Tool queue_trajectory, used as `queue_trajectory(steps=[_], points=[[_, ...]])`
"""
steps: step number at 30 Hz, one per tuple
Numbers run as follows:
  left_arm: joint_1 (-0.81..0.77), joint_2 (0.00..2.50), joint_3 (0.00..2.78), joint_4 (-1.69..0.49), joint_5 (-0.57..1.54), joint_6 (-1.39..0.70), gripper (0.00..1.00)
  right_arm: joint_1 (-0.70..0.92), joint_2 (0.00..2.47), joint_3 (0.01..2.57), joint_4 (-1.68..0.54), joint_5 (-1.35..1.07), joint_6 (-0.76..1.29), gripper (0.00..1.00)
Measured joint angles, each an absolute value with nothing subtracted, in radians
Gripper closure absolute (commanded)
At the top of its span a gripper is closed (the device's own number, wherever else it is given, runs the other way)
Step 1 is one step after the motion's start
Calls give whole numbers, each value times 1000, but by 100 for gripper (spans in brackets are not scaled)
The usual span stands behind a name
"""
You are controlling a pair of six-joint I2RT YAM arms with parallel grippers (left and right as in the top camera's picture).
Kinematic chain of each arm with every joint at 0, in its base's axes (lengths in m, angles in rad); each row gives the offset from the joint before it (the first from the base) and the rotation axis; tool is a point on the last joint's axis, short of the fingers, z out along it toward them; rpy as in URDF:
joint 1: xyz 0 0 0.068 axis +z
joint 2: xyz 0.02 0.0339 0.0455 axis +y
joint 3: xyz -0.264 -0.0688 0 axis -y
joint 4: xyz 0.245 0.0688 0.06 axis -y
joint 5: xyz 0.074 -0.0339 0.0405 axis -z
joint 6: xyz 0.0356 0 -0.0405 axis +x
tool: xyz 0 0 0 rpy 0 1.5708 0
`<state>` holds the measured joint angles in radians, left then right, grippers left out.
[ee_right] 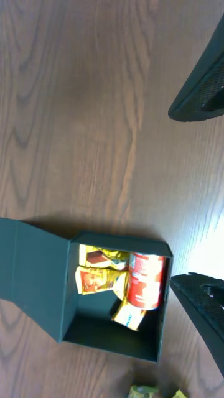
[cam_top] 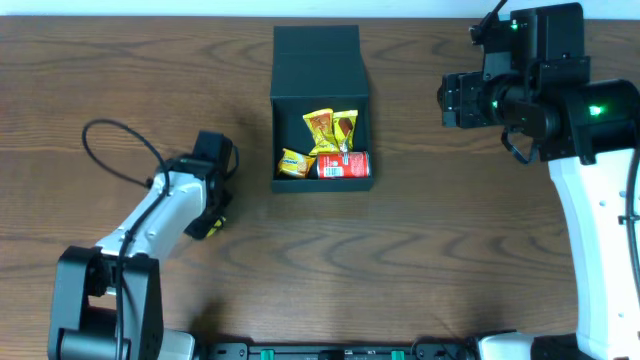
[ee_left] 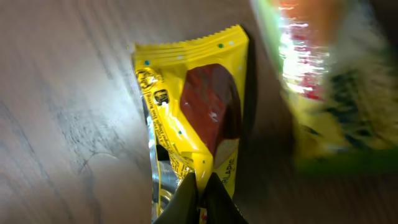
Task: Pack container
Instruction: 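Carry the Apollo packet into the box and lower it beside the others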
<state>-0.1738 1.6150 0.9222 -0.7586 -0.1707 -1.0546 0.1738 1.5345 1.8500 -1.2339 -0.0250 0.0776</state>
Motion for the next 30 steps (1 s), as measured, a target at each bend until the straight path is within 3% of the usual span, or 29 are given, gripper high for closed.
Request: queue_trajectory(steps=[5,15,24,30], points=[[-242,1563,1131,-797,-213,-834,94,174,1534,1850,-1235,-18,76,19],[-434,1508,1255,-503,-147,-250,94,174,1532,1850,-1274,-17,71,14],[-439,1655,1256,-363,44,-59,94,174,1384,1843,-1263,-17,56,4],[-442,1769,1255,-353,83,-134,94,174,1257,1843,-1264,-17,55,3]])
